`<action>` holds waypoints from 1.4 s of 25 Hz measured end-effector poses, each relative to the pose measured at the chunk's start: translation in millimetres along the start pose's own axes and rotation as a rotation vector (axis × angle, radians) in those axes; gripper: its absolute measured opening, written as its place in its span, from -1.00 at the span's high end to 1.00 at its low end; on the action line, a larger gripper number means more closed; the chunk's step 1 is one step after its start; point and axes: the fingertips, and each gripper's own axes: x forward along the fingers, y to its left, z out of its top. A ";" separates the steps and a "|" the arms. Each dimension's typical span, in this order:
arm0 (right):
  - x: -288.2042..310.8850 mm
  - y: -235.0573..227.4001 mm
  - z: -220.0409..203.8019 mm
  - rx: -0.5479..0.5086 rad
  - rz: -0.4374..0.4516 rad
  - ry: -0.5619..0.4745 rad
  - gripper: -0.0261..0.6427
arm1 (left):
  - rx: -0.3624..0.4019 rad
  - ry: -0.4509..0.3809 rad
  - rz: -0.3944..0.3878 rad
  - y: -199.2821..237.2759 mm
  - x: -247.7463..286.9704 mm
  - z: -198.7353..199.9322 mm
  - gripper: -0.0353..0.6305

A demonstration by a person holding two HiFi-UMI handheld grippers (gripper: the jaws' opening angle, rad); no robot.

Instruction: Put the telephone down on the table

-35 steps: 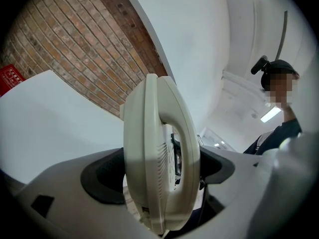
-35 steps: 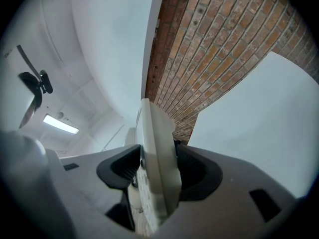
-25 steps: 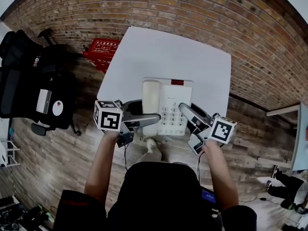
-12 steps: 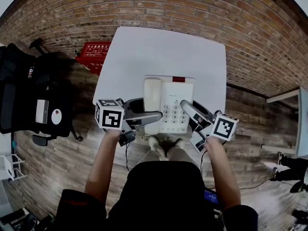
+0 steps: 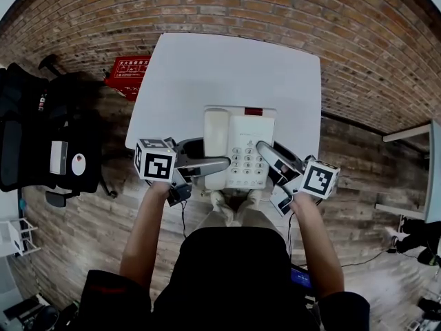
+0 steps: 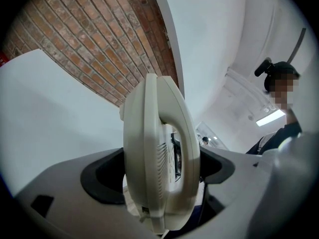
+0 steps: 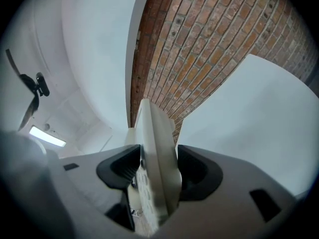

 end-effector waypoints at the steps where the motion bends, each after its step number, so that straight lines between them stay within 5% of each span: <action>1: 0.8 -0.9 0.6 0.009 0.002 -0.003 0.25 | -0.004 0.005 0.000 1.4 0.8 1.3 -0.41; 9: -19.7 -52.8 33.6 0.110 0.009 -0.030 0.25 | -0.060 0.053 0.026 23.4 62.5 14.1 -0.41; 35: 43.4 -145.4 5.5 0.250 -0.096 -0.056 0.23 | -0.183 0.163 0.038 138.1 67.5 -1.3 -0.42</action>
